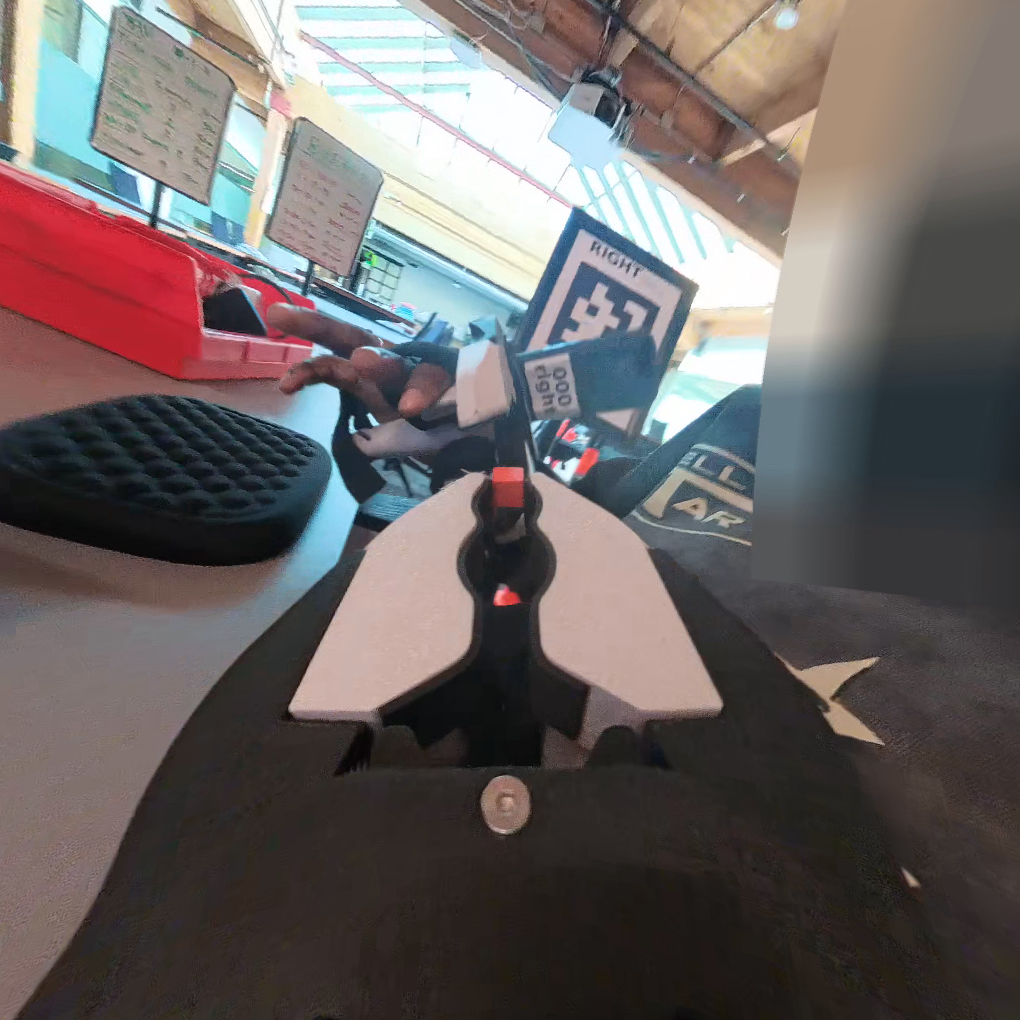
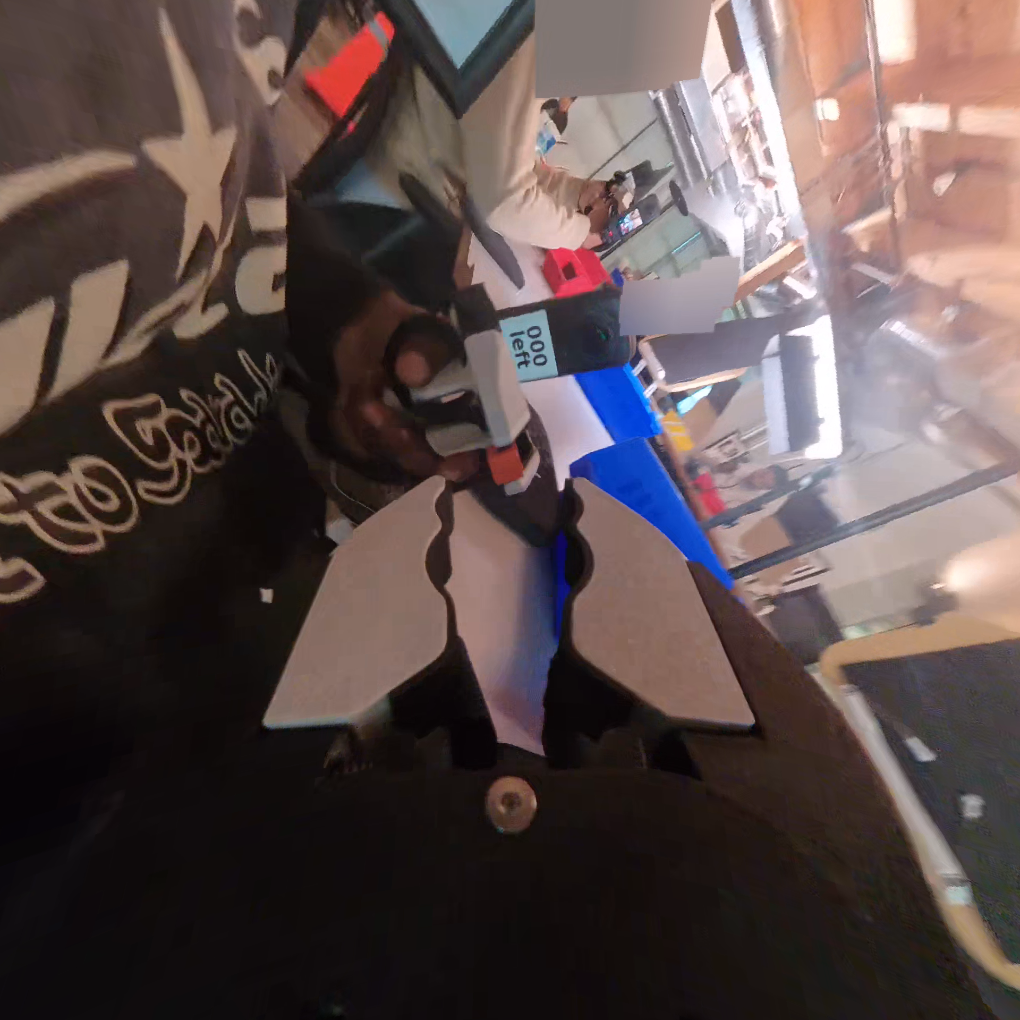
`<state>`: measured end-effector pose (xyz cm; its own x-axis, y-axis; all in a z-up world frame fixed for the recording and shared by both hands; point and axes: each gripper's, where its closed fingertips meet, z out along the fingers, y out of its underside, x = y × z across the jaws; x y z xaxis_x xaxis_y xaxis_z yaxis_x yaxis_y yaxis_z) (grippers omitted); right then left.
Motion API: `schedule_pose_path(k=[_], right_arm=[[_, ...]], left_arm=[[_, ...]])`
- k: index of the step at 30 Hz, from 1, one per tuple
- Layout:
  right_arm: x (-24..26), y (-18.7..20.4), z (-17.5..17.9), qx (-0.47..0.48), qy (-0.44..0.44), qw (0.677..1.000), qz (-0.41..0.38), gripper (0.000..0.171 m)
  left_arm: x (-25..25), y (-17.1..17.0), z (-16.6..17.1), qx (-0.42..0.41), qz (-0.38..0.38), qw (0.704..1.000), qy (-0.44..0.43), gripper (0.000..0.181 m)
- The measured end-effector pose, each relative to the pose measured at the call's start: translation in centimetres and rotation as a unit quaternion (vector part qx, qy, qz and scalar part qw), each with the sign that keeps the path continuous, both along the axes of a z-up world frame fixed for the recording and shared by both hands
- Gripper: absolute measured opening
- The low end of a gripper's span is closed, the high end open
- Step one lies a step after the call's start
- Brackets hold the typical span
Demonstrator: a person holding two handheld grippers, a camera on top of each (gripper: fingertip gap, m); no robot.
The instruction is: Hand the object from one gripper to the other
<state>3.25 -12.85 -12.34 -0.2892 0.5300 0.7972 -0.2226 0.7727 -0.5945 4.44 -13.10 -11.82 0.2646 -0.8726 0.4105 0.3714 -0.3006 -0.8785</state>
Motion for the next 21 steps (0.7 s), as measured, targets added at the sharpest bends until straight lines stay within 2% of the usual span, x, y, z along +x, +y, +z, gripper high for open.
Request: schedule_pose_path(k=[3,16,21], right_arm=[[-0.18,-0.4,-0.16,0.038,0.02,0.999,-0.003,0.035],[-0.03,-0.38,-0.23,0.019,0.008,1.0,0.0,0.022],[0.16,-0.86,-0.05,0.04,0.023,0.999,0.009,0.018]], left_arm=[[0.15,-0.17,-0.17,-0.007,-0.011,1.0,0.002,0.009],[0.47,-0.2,-0.74,-0.027,-0.027,0.999,0.008,0.01],[0.4,-0.18,-0.73,-0.031,-0.028,0.999,0.005,0.01]])
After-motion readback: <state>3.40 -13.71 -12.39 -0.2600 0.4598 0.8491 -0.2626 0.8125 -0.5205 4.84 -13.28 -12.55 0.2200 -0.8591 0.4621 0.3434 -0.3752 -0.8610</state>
